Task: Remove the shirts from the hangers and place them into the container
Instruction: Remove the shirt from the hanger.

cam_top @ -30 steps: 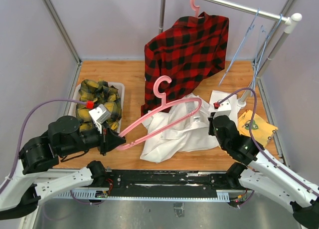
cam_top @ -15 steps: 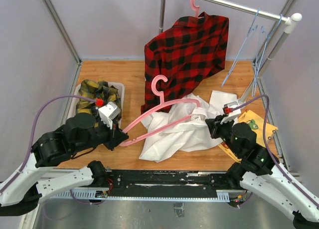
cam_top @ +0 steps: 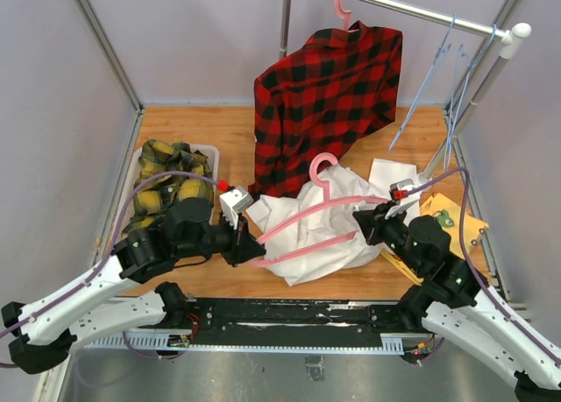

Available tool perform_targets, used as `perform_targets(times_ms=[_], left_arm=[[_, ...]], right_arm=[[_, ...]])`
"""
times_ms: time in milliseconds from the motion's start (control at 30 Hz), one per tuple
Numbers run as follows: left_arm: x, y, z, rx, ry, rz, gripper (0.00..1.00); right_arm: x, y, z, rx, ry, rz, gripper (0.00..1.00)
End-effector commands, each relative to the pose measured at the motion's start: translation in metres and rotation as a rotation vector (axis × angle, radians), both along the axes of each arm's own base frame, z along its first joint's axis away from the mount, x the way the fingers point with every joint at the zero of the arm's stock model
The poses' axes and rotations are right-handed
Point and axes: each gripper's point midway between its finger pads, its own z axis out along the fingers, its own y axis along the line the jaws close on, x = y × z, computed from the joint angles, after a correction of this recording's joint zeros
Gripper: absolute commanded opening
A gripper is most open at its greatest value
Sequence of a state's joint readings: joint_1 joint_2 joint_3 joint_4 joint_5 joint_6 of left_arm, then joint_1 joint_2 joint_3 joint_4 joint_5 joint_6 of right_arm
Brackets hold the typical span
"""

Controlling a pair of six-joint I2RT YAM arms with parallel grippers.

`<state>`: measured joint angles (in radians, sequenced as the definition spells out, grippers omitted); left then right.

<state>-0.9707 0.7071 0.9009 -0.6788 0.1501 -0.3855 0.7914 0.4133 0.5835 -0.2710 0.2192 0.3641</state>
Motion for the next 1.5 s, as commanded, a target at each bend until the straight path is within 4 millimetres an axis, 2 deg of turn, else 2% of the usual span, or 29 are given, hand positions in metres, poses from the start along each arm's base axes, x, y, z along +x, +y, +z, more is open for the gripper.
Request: perform_targets(times_ms=[0, 67, 133, 267, 367, 467, 600, 667, 700, 767, 800, 833, 867, 1000, 1100, 1200, 1300, 1467], left_arm=[[-0.002, -0.042, 0.023, -0.225, 0.023, -0.081, 0.0], [0.005, -0.045, 0.025, -0.274, 0.023, -0.037, 0.01], [0.012, -0.045, 0.022, -0.297, 0.025, 0.011, 0.0], [0.028, -0.041, -0.012, -0.18, 0.045, 0.099, 0.0], [0.029, -0.039, -0.033, -0.087, 0.068, 0.091, 0.01], [0.028, -0.036, -0.039, -0.058, 0.067, 0.086, 0.0], [0.042, -0.015, -0.031, -0.042, 0.018, 0.216, 0.01], [0.049, 0.001, -0.02, -0.04, -0.021, 0.292, 0.01], [0.051, 0.009, -0.014, -0.039, -0.042, 0.324, 0.0], [0.053, 0.023, 0.002, -0.053, -0.089, 0.358, 0.0], [0.05, 0.026, 0.011, -0.071, -0.112, 0.344, 0.0], [0.042, 0.027, 0.021, -0.1, -0.134, 0.302, 0.0], [0.036, 0.026, 0.028, -0.119, -0.15, 0.258, 0.01], [0.02, 0.025, 0.041, -0.127, -0.166, 0.159, 0.01], [0.013, 0.021, 0.037, -0.088, -0.148, 0.107, 0.01], [0.009, 0.016, 0.029, -0.051, -0.122, 0.06, 0.0], [0.008, 0.011, 0.025, -0.037, -0.104, 0.041, 0.0], [0.011, 0.009, 0.028, -0.054, -0.113, 0.051, 0.0]], right_arm=[[0.003, 0.025, 0.007, 0.034, 0.009, 0.088, 0.02], [0.002, 0.033, -0.004, -0.027, 0.054, 0.131, 0.01], [-0.003, 0.046, -0.006, -0.036, 0.087, 0.206, 0.01], [-0.017, 0.077, 0.014, 0.054, 0.059, 0.379, 0.01], [-0.02, 0.081, 0.027, 0.115, 0.016, 0.405, 0.01], [-0.013, 0.064, 0.029, 0.123, -0.02, 0.307, 0.01], [-0.012, 0.034, 0.031, 0.084, -0.073, 0.197, 0.01], [-0.002, 0.004, 0.023, 0.038, -0.056, 0.039, 0.04], [0.003, -0.015, 0.016, 0.013, -0.036, -0.066, 0.08], [0.012, -0.056, 0.005, -0.047, -0.017, -0.28, 0.07], [0.011, -0.063, 0.003, -0.065, -0.016, -0.31, 0.21], [0.011, -0.065, 0.002, -0.082, -0.02, -0.309, 0.41], [0.01, -0.063, 0.0, -0.091, -0.019, -0.294, 0.51], [0.007, -0.047, 0.009, -0.057, -0.01, -0.215, 0.61], [0.002, -0.022, 0.017, -0.007, -0.026, -0.088, 0.63], [0.003, -0.006, 0.023, 0.05, -0.045, -0.03, 0.66], [0.006, -0.001, 0.02, 0.061, -0.047, -0.026, 0.72], [0.016, -0.005, 0.004, 0.031, -0.02, -0.087, 0.74]])
